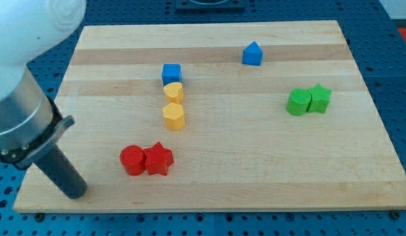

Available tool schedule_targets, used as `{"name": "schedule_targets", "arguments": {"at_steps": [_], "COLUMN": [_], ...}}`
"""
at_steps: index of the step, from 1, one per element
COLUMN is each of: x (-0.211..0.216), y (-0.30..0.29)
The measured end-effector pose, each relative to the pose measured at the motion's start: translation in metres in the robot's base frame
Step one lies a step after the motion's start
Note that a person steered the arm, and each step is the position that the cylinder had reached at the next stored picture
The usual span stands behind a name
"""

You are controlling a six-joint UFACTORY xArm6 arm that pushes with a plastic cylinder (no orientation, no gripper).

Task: Separate the red blocks

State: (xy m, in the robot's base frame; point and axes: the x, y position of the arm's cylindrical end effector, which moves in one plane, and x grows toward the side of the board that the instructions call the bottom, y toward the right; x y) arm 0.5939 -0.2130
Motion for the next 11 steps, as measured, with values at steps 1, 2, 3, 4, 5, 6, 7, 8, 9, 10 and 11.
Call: {"name": "schedule_targets", "arguments": {"at_steps": [1,2,3,4,5,6,7,8,9,10,11], "x": [-0.022,-0.024,-0.025,-0.028,-0.029,-0.030,-0.037,-0.041,-0.042,-0.046,-0.058], "y": [0.000,0.016,0.043,0.071,0.094,0.118,0.139,0.163,0.183,0.193,0.193]}}
